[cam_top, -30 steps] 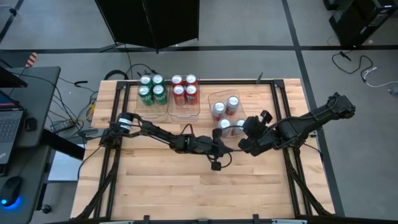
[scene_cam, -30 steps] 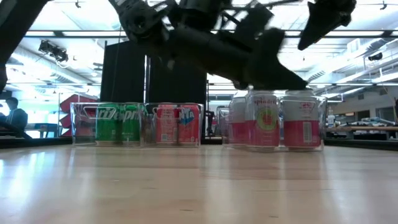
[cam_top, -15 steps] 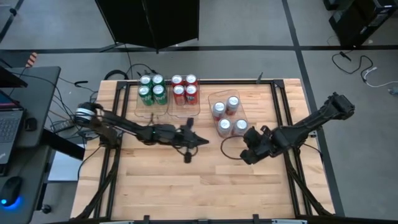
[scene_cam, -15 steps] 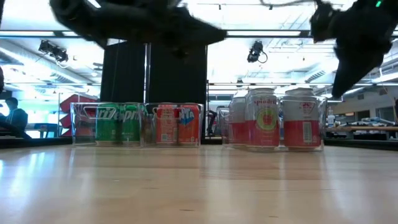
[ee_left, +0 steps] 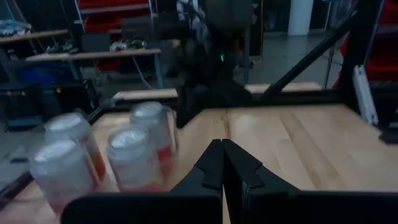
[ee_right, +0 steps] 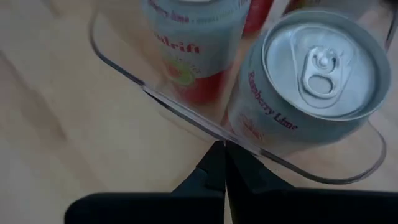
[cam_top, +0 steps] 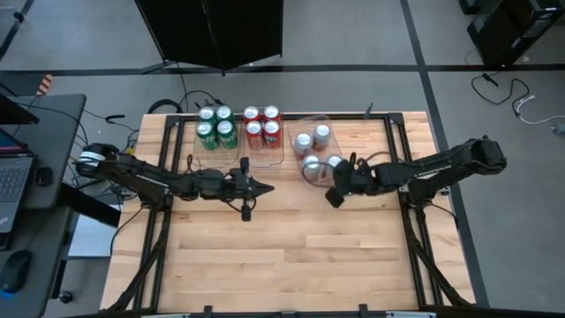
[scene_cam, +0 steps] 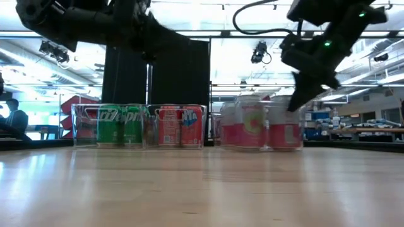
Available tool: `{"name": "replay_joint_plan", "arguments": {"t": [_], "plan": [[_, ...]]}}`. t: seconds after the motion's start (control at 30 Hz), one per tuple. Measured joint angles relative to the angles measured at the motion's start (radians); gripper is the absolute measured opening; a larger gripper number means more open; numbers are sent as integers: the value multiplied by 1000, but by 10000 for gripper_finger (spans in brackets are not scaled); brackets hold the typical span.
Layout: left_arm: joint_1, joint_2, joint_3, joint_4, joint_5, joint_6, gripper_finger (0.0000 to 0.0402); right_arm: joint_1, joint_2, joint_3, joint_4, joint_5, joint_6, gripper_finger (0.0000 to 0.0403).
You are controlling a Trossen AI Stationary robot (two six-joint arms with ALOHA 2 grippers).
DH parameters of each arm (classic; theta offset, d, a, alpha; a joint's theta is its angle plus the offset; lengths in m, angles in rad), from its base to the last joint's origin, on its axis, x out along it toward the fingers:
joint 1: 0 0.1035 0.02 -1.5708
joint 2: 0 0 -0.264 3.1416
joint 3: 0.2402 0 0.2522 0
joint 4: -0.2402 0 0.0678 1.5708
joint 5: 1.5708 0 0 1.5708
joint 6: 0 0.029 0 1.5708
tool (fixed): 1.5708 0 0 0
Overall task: Sort soda cans
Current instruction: Move the bottom right transparent bin to the top right on the table
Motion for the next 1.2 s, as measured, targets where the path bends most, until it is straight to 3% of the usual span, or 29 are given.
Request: {"name": "replay_joint_plan", "arguments": {"t": [0.3,0.7,0.83,1.03,1.2], "plan": [[0,-2,-3,1,-8,0,0,-155,0,-8,208,-59,-213,0],[0,-2,-2,-22,-9,1,0,-202,74,2,363,-103,-340,0],[0,-11,-2,-43,-9,1,0,-144,60,70,209,-89,-317,0],[0,-23,-2,-51,-11,2,0,-97,15,174,-187,89,-96,0],[-1,-32,-2,-56,-11,-3,0,-113,15,144,-302,136,37,0]]}}
